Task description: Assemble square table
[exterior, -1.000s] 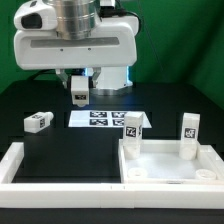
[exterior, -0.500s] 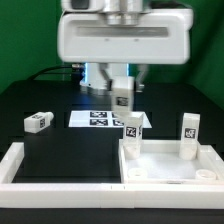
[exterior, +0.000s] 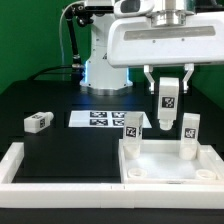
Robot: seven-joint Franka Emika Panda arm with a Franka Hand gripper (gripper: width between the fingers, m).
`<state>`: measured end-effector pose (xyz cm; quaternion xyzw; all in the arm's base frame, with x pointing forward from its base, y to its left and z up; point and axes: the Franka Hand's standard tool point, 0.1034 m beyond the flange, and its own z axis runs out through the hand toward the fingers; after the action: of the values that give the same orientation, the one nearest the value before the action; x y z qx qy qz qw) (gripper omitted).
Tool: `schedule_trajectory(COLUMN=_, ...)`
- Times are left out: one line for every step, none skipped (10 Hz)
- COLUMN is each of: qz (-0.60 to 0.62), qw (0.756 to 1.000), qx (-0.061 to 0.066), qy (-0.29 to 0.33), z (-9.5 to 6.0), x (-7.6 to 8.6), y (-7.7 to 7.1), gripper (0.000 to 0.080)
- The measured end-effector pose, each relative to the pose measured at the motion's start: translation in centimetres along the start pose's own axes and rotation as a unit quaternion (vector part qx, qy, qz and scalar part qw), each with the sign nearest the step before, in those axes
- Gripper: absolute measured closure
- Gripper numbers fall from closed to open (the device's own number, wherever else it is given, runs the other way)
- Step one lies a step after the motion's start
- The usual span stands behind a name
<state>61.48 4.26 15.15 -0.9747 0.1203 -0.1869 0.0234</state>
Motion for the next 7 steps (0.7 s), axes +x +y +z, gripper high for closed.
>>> schedule_trajectory(qz=0.004, qw=1.0, qx=0.001, qy=0.003, z=0.0, x=0.0, y=-0.2, gripper=0.0509)
schedule_trajectory(qz=0.005, qw=1.0, qx=0.003, qy=0.015, z=0.6, x=-0.4, y=-1.7, gripper=0.0509)
schedule_trajectory(qz=-0.019, qw=1.0, qx=-0.003, qy=0.024, z=1.5, x=0.5, y=-3.2, gripper=0.0509)
schedule_trajectory(qz=-0.028, qw=0.999, qx=-0.008, qy=0.033, z=1.8, x=1.6, y=-3.1, gripper=0.0509)
schedule_trajectory(qz=-0.029, qw=0.999, qx=-0.007, qy=0.037, z=2.1, x=2.2, y=-3.8, gripper=0.0509)
schedule_trajectory(qz=-0.014, qw=0.999, qx=-0.001, qy=0.044, z=2.7, x=2.2, y=-4.6, gripper=0.0509)
schedule_trajectory(qz=-0.021, qw=0.999, qx=-0.002, qy=0.042, z=2.8, x=2.1, y=-4.5, gripper=0.0509)
